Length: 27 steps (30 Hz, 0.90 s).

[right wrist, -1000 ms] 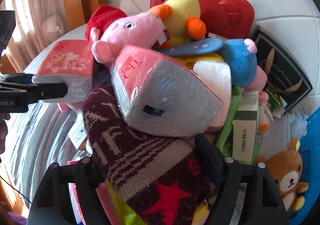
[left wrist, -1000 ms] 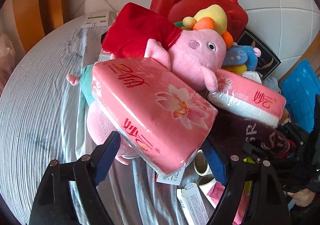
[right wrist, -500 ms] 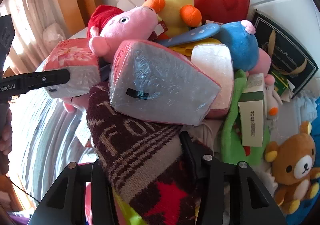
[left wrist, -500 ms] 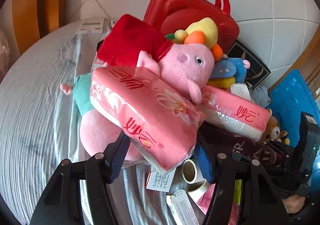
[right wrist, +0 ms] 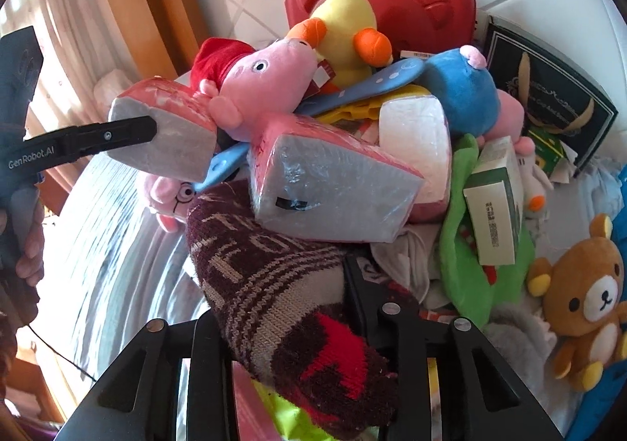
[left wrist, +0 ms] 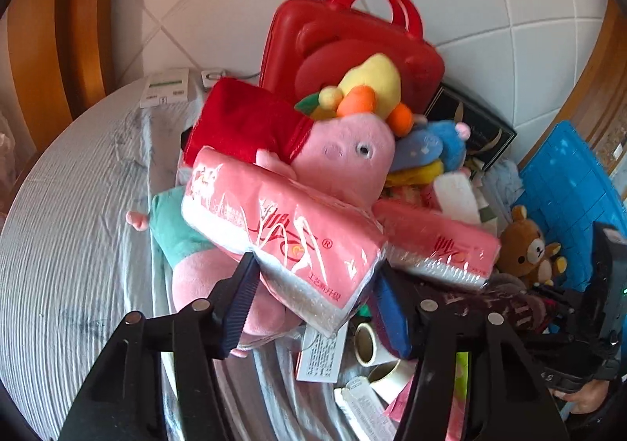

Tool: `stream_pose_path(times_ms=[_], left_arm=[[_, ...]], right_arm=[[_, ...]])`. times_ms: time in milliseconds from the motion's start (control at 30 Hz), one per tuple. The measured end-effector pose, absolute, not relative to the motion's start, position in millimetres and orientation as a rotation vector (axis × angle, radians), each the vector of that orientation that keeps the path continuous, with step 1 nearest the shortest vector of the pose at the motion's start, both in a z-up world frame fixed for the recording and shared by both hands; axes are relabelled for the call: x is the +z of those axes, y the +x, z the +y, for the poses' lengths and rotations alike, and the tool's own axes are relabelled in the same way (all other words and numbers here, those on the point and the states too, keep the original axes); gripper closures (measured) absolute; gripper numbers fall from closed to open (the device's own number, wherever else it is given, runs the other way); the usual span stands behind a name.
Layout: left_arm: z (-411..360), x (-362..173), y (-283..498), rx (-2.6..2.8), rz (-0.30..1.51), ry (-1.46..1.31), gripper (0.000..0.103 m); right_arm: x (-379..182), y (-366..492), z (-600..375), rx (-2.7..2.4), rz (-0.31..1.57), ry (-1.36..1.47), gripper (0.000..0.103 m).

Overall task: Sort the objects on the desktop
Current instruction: 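Grasp the large pink tissue pack with left gripper while right grasps the maroon knit sock, then lift the pink tissue pack and maroon sock off the pile with both grippers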

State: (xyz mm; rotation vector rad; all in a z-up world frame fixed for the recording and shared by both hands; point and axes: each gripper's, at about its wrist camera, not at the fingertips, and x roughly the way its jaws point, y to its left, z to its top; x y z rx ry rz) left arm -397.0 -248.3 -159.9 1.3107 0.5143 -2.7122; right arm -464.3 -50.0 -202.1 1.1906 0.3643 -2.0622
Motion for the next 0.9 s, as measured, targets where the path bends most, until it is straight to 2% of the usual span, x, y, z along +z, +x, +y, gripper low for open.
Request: stream_pose_path(times_ms=[200,367,433,467,567,600,700,900], left_arm=[[-261,-193,-386,-2.618,0.798,1.33,0.038],[-272,-181,-370,-2.612,0.829,1.257,0.038],[-276,-186,-365,-2.593,0.893,1.248,0.031],[-280,-193,-365,-2.575,0.955,1.251,0.027],[-290,-208,-367,-2.52,1.199,1.235,0.027],[-290,-209,-368,-2.519,1.227,1.229,0.027],[-287,-201,-374,-2.545,1.167,1.232,0.027],[-295,-194,-363,-2.561,1.197,1.183,0.027]], right_arm=[[-204,-456,-48,-2.045,0.401,1.186,0.069],[-204,-457,-47,-2.038,0.403,1.192,0.069],[-205,-458,-48,-2.036,0.407,1.193,0.068],[-206,-459,-48,-2.033,0.406,1.194,0.068],[-207,-459,-50,-2.028,0.411,1.199,0.068],[-206,-458,-50,-2.026,0.415,1.199,0.067],[-207,-457,-50,-2.018,0.426,1.199,0.067],[-207,-457,-48,-2.02,0.41,1.203,0.067]])
